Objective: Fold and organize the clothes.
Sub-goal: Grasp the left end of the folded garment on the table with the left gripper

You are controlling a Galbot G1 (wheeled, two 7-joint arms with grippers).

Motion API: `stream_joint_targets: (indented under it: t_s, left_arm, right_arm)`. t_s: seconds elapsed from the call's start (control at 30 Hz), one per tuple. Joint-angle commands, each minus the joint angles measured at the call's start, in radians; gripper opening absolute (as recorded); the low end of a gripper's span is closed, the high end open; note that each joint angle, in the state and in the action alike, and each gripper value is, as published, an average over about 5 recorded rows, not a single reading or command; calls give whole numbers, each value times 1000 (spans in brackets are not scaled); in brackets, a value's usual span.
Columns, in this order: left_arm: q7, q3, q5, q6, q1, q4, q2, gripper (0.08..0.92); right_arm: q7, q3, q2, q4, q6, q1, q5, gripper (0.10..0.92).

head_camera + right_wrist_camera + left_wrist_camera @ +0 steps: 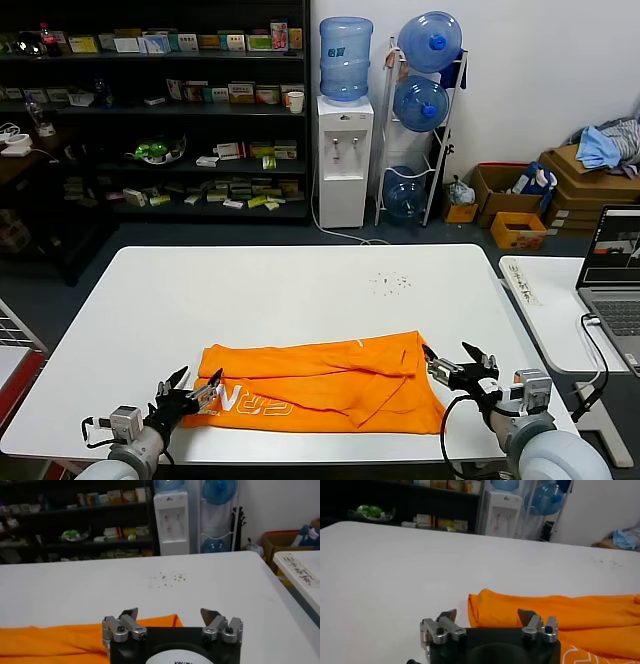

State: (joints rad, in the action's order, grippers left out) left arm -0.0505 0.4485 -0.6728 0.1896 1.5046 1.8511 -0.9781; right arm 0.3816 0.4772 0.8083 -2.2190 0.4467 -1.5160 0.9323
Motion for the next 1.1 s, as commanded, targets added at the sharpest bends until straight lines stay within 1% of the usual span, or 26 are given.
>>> stream_joint_targets:
  t_s: [0.03, 0.23, 0.33, 0.47, 0.8, 1.1]
  left_arm:
    - [4, -7, 13, -18, -9, -75, -40, 823]
    - [6, -13, 18, -28, -19, -90, -50, 823]
    - [7, -16, 23, -34, -23, -94, -53, 793]
    - [7, -19, 26, -38, -18, -90, -55, 689]
    - [-1, -36, 29, -37, 16, -40, -61, 395]
    - [-11, -27, 17, -35, 15, -2, -54, 144]
  right_arm:
    - [-5, 29, 5, -6, -8, -25, -7, 823]
    - [-27, 38, 10, 6, -47, -29, -15, 823]
    - [-49, 46, 14, 17, -77, -32, -32, 823]
    - [-64, 57, 17, 26, -101, -37, -46, 823]
    - [-65, 63, 15, 29, -106, -31, -46, 823]
    - [-62, 57, 15, 39, -108, -13, -46, 823]
